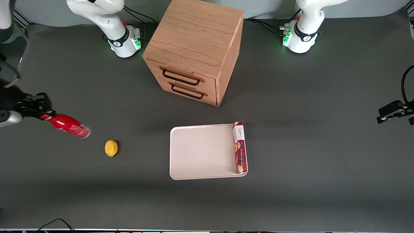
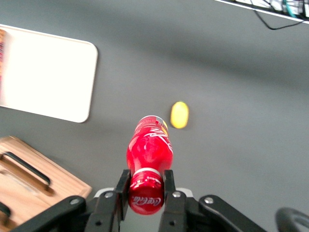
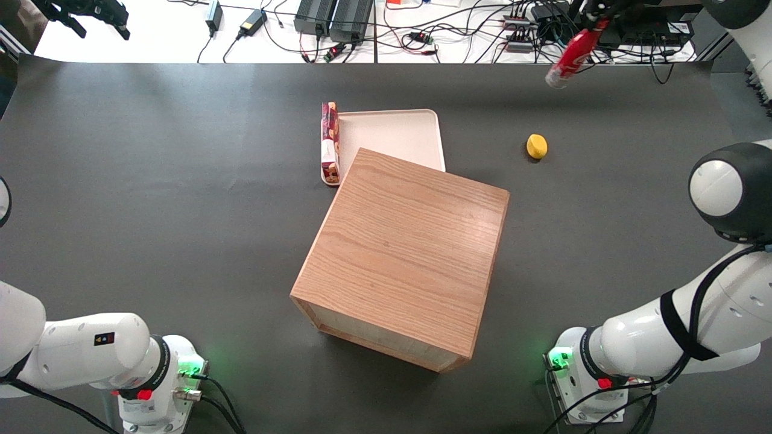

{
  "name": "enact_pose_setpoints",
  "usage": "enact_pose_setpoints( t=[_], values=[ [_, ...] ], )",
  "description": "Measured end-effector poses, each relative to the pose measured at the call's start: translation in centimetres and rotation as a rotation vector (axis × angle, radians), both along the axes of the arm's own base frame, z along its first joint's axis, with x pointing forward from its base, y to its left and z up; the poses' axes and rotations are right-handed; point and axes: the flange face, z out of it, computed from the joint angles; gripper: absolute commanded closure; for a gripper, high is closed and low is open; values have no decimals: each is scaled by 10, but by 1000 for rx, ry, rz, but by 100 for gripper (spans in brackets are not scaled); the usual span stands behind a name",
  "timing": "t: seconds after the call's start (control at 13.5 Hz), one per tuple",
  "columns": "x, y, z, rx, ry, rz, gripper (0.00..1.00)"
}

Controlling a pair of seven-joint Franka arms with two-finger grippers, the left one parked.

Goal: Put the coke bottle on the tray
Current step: 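Lift the bottle with the right gripper and carry it toward the tray, then lower the bottle onto the white tray beside its rim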

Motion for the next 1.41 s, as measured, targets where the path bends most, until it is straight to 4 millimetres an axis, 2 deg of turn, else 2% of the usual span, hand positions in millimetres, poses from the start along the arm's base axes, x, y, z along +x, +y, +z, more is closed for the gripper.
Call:
enact_pose_setpoints(
  t=[0.15, 0.3, 0.44, 0.59, 0.81, 0.89, 1.04, 1.11, 1.19, 1.26, 1.33, 1.41],
  values=[
    [-4, 60, -4, 24, 15, -59, 97],
    [-3, 119, -30, 36, 58, -170, 97],
    [7, 168, -75, 19, 92, -288, 97],
    [18, 214, -137, -24, 100, -360, 97],
    [29, 255, -224, -59, 133, -420, 97],
    [31, 263, -245, -66, 129, -428, 97],
    [32, 275, -270, -62, 115, -438, 95],
    [33, 277, -277, -62, 106, -449, 85],
    [33, 278, -283, -69, 101, -460, 67],
    [33, 277, -289, -77, 104, -472, 43],
    [33, 277, -295, -82, 108, -481, 33],
    [34, 278, -299, -80, 108, -484, 7]
  ],
)
